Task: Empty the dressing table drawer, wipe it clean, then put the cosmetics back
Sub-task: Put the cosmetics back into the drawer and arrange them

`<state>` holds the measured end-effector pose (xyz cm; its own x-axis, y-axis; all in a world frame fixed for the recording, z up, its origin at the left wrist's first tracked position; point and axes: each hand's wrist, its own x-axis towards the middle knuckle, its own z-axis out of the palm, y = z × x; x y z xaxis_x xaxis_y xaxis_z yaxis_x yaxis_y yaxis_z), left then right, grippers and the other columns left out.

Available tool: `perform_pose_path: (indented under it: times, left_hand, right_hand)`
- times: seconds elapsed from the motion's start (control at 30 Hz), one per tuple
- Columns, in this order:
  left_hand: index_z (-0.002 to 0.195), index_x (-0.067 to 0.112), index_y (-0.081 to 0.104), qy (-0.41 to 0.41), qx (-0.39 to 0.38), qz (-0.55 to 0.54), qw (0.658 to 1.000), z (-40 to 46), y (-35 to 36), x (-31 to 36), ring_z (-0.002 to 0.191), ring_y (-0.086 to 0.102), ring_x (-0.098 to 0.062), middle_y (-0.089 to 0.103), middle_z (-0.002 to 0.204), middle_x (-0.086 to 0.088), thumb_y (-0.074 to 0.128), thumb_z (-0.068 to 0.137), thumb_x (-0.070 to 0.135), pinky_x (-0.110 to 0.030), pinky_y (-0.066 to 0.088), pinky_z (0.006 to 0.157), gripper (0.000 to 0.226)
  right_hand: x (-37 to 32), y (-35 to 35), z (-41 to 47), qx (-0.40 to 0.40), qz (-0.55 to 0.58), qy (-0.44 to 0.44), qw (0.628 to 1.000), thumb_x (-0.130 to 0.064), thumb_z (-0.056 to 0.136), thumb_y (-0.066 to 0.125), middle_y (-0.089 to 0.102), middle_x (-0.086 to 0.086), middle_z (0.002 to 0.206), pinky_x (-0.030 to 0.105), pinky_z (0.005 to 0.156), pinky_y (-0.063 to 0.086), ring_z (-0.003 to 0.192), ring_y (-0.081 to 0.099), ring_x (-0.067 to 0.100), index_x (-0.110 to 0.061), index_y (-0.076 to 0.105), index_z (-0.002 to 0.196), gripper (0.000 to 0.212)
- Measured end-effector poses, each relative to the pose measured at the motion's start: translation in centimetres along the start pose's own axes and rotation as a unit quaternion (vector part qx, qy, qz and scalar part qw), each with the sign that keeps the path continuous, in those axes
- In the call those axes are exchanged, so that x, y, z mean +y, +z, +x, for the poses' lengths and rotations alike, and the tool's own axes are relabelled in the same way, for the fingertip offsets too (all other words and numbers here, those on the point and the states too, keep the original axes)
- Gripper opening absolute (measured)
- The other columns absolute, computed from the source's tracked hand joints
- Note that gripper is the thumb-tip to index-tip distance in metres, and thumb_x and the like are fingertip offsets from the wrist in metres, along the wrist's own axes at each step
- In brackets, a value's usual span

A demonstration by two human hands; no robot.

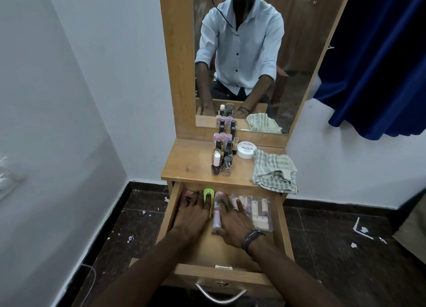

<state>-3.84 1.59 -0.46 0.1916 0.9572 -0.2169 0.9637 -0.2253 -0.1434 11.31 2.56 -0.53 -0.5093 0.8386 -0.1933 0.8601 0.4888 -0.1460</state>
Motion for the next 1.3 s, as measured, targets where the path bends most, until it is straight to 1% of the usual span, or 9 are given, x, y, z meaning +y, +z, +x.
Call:
perform_pose_path:
  times: [0.23, 0.37, 0.43, 0.5, 0.63, 0.7, 0.83, 0.97, 1.3]
  left_hand:
    - [0.156, 0.003, 0.0, -0.013, 0.064, -0.089, 0.994, -1.2, -1.0, -0.8, 0.152, 0.008, -0.035, 0.008, 0.164, -0.021, 0.05, 0.097, 0.014, -0.045, 0.012, 0.125, 0.078]
    - [0.151, 0.007, 0.033, 0.044, 0.159, -0.171, 0.971, -2.6, -0.9, -1.7, 0.138, 0.042, -0.031, 0.042, 0.152, -0.014, 0.062, 0.083, 0.01, -0.038, 0.042, 0.11, 0.074]
    - [0.13, 0.008, 0.06, 0.088, 0.264, -0.209, 0.937, -3.2, -1.1, -2.3, 0.106, 0.066, -0.032, 0.067, 0.125, -0.013, 0.056, 0.081, 0.013, -0.036, 0.058, 0.082, 0.05]
    - [0.108, 0.008, 0.071, 0.11, 0.38, -0.235, 0.888, -3.5, -2.1, -2.4, 0.08, 0.069, -0.025, 0.074, 0.098, -0.009, 0.054, 0.083, 0.016, -0.031, 0.056, 0.062, 0.031]
    - [0.097, 0.005, 0.071, 0.038, 0.492, -0.34, 0.8, -2.5, -5.9, -1.5, 0.069, 0.063, -0.014, 0.071, 0.084, -0.006, 0.065, 0.085, 0.008, -0.028, 0.051, 0.062, 0.014]
    - [0.104, 0.006, 0.068, -0.024, 0.474, -0.408, 0.78, -1.1, -7.3, -1.1, 0.075, 0.062, -0.014, 0.069, 0.091, -0.005, 0.071, 0.084, 0.009, -0.032, 0.054, 0.065, 0.021]
    - [0.124, 0.007, 0.06, -0.112, 0.373, -0.479, 0.787, 1.4, -8.6, -0.1, 0.095, 0.061, -0.017, 0.065, 0.113, -0.006, 0.081, 0.078, 0.017, -0.033, 0.052, 0.079, 0.052]
    - [0.127, 0.006, 0.058, -0.151, 0.314, -0.51, 0.786, 2.4, -9.0, 0.5, 0.103, 0.063, -0.025, 0.067, 0.113, -0.009, 0.082, 0.076, 0.012, -0.041, 0.054, 0.088, 0.056]
    - [0.11, 0.011, 0.071, -0.151, 0.323, -0.51, 0.783, 3.0, -8.3, 0.4, 0.089, 0.07, -0.021, 0.076, 0.098, -0.006, 0.077, 0.077, 0.006, -0.038, 0.059, 0.081, 0.034]
  right_hand:
    - [0.9, -0.7, -0.5, 0.034, 0.08, 0.018, 0.996, -0.063, 0.073, 0.067, 0.003, 0.01, 0.162, 0.044, 0.121, 0.01, 0.148, 0.012, 0.029, -0.012, -0.003, 0.154, 0.118]
    - [1.0, -1.5, -2.2, 0.153, 0.091, -0.006, 0.984, -0.064, 0.082, 0.048, 0.054, 0.003, 0.136, 0.036, 0.092, 0.048, 0.114, 0.057, 0.021, -0.018, 0.038, 0.142, 0.076]
    - [0.8, -2.1, -3.1, 0.27, 0.103, -0.023, 0.957, -0.056, 0.091, 0.043, 0.069, -0.004, 0.1, 0.034, 0.067, 0.053, 0.081, 0.063, 0.013, -0.022, 0.062, 0.112, 0.044]
    - [1.0, -3.0, -3.4, 0.371, 0.122, -0.025, 0.92, -0.044, 0.095, 0.046, 0.066, -0.007, 0.073, 0.031, 0.051, 0.049, 0.058, 0.056, 0.008, -0.022, 0.066, 0.085, 0.031]
    - [1.1, -6.8, -2.1, 0.409, 0.2, 0.046, 0.889, -0.03, 0.093, 0.056, 0.06, -0.01, 0.072, 0.028, 0.053, 0.05, 0.059, 0.053, 0.006, -0.021, 0.061, 0.084, 0.014]
    - [1.2, -8.8, -1.1, 0.41, 0.228, 0.085, 0.879, -0.025, 0.09, 0.064, 0.062, -0.009, 0.083, 0.028, 0.06, 0.052, 0.068, 0.059, 0.008, -0.02, 0.061, 0.094, 0.008]
    - [0.9, -11.0, 0.9, 0.326, 0.265, 0.138, 0.897, -0.024, 0.083, 0.071, 0.061, -0.009, 0.104, 0.03, 0.074, 0.052, 0.087, 0.062, 0.012, -0.021, 0.048, 0.123, 0.047]
    - [0.7, -11.1, 2.1, 0.265, 0.273, 0.147, 0.913, -0.025, 0.074, 0.073, 0.063, -0.003, 0.105, 0.039, 0.075, 0.056, 0.09, 0.064, 0.021, -0.021, 0.038, 0.132, 0.068]
    - [0.6, -10.0, 2.4, 0.281, 0.243, 0.153, 0.916, -0.02, 0.08, 0.066, 0.069, 0.002, 0.1, 0.032, 0.07, 0.049, 0.091, 0.065, 0.027, -0.018, 0.044, 0.128, 0.053]
